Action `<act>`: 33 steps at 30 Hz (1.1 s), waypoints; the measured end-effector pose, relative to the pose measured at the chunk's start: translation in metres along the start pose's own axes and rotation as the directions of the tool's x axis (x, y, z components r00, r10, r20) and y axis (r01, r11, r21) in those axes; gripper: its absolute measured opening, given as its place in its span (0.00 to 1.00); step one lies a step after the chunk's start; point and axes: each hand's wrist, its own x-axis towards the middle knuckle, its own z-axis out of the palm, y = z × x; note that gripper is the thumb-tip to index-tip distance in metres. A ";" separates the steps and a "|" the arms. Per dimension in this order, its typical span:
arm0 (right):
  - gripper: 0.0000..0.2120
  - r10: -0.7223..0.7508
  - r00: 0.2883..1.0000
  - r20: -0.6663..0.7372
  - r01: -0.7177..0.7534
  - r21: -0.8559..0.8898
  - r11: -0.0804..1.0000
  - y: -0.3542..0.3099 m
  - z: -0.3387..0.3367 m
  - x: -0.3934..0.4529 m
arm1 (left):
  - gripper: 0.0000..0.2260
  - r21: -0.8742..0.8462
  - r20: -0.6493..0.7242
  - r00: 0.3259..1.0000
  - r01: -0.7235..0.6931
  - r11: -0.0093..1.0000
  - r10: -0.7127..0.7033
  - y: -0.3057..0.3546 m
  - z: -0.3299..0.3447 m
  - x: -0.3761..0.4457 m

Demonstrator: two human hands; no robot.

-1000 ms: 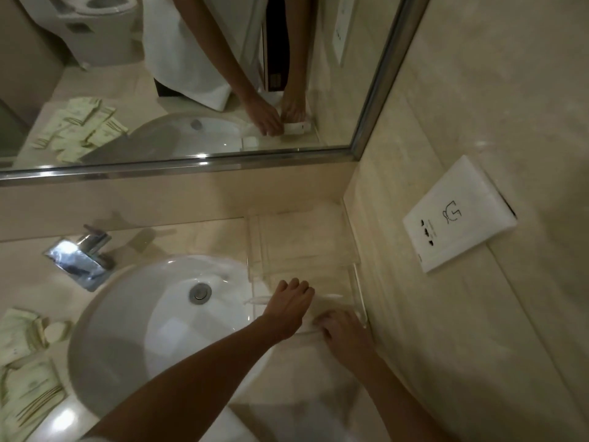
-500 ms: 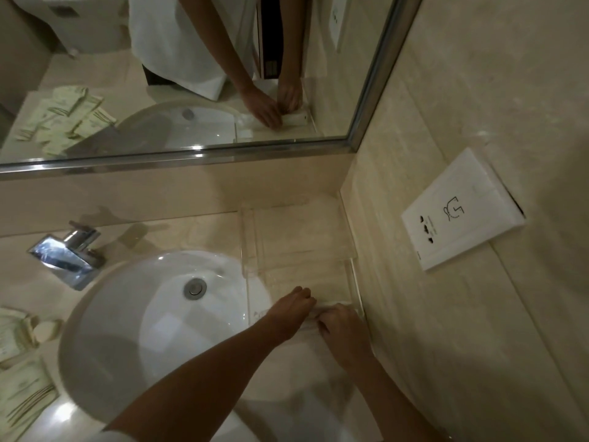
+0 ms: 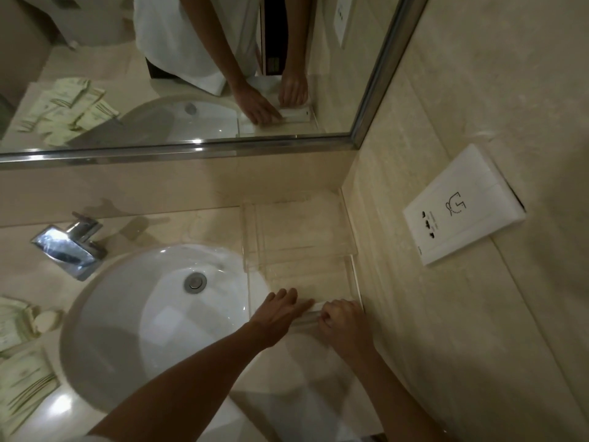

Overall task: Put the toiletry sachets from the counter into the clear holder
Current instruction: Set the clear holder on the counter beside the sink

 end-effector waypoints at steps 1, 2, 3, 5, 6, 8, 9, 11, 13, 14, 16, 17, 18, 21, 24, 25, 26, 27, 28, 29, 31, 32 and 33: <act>0.06 0.011 1.000 -0.002 -0.011 0.010 1.000 0.000 -0.001 0.000 | 0.27 -0.004 0.014 1.000 -0.001 1.000 0.001 -0.001 0.001 0.001; 0.06 0.027 1.000 -0.003 -0.027 0.024 0.999 0.000 -0.004 0.001 | 0.27 0.006 0.033 0.999 -0.007 1.000 0.006 -0.003 0.001 0.002; 0.07 0.048 0.999 -0.009 -0.047 0.031 0.998 -0.001 -0.006 0.001 | 0.26 0.020 0.049 0.999 -0.016 1.000 0.015 -0.004 0.002 0.003; 0.07 0.107 0.994 -0.015 -0.106 0.028 0.994 -0.001 -0.011 0.001 | 0.24 0.079 0.065 0.997 -0.044 0.996 0.039 -0.007 0.001 0.004; 0.07 0.133 0.991 -0.019 -0.133 0.025 0.991 -0.001 -0.014 0.001 | 0.23 0.120 0.067 0.996 -0.058 0.991 0.050 -0.008 -0.001 0.003; 0.07 0.170 0.985 -0.036 -0.169 0.031 0.985 -0.001 -0.019 0.002 | 0.22 0.163 0.083 0.995 -0.071 0.984 0.058 -0.010 -0.004 0.002; 0.07 0.188 0.982 -0.033 -0.187 0.042 0.981 -0.002 -0.022 0.002 | 0.23 0.171 0.090 0.995 -0.066 0.983 0.051 -0.011 -0.006 0.000; 0.07 0.208 0.978 -0.027 -0.206 0.059 0.977 -0.002 -0.025 0.004 | 0.24 0.179 0.095 0.995 -0.036 0.983 0.019 -0.014 -0.008 -0.001; 0.07 0.218 0.976 -0.003 -0.217 0.068 0.974 -0.005 -0.027 0.005 | 0.24 0.180 0.068 0.998 0.005 0.984 -0.018 -0.017 -0.013 -0.005; 0.07 0.219 0.976 0.011 -0.219 0.067 0.973 -0.007 -0.029 0.005 | 0.23 0.184 0.050 0.998 0.023 0.983 -0.032 -0.018 -0.017 -0.007; 0.07 0.222 0.975 0.032 -0.223 0.045 0.974 -0.010 -0.030 0.007 | 0.21 0.192 0.007 0.999 0.047 0.980 -0.049 -0.020 -0.024 -0.012; 0.06 0.224 0.974 0.039 -0.225 0.025 0.974 -0.012 -0.031 0.008 | 0.19 0.189 -0.020 0.998 0.055 0.980 -0.052 -0.021 -0.028 -0.015; 0.06 0.224 0.973 0.051 -0.224 0.002 0.975 -0.015 -0.033 0.009 | 0.17 0.185 -0.048 0.997 0.063 0.981 -0.055 -0.023 -0.033 -0.019; 0.05 0.210 0.970 0.119 -0.205 -0.060 0.977 -0.031 -0.040 0.015 | 0.12 0.190 -0.107 0.991 0.105 0.976 -0.086 -0.035 -0.044 -0.033; 0.07 0.170 0.974 0.151 -0.157 -0.097 0.983 -0.055 -0.047 0.025 | 0.08 0.212 -0.131 0.979 0.181 0.960 -0.156 -0.053 -0.054 -0.058; 0.07 0.154 0.976 0.151 -0.139 -0.106 0.985 -0.065 -0.049 0.028 | 0.08 0.219 -0.133 0.976 0.198 0.955 -0.172 -0.058 -0.058 -0.068; 0.06 0.138 0.979 0.152 -0.121 -0.117 0.986 -0.075 -0.051 0.030 | 0.07 0.226 -0.131 0.973 0.214 0.950 -0.188 -0.064 -0.060 -0.078; 0.06 0.121 0.981 0.154 -0.101 -0.129 0.986 -0.087 -0.052 0.033 | 0.08 0.226 -0.135 0.970 0.228 0.947 -0.201 -0.070 -0.061 -0.088; 0.06 0.100 0.983 0.157 -0.078 -0.142 0.987 -0.099 -0.053 0.035 | 0.08 0.215 -0.144 0.965 0.245 0.945 -0.217 -0.076 -0.061 -0.098; 0.07 0.076 0.984 0.160 -0.051 -0.153 0.987 -0.112 -0.054 0.036 | 0.08 0.197 -0.152 0.960 0.263 0.945 -0.235 -0.083 -0.061 -0.109; 0.08 0.019 0.987 0.157 0.007 -0.167 0.986 -0.140 -0.055 0.038 | 0.08 0.139 -0.164 0.946 0.303 0.943 -0.279 -0.099 -0.058 -0.133; 0.09 -0.005 0.988 0.156 0.033 -0.175 0.984 -0.155 -0.055 0.038 | 0.08 0.122 -0.184 0.939 0.315 0.941 -0.291 -0.107 -0.056 -0.146; 0.10 -0.028 0.987 0.160 0.058 -0.183 0.981 -0.169 -0.054 0.038 | 0.07 0.115 -0.205 0.931 0.329 0.937 -0.302 -0.114 -0.055 -0.159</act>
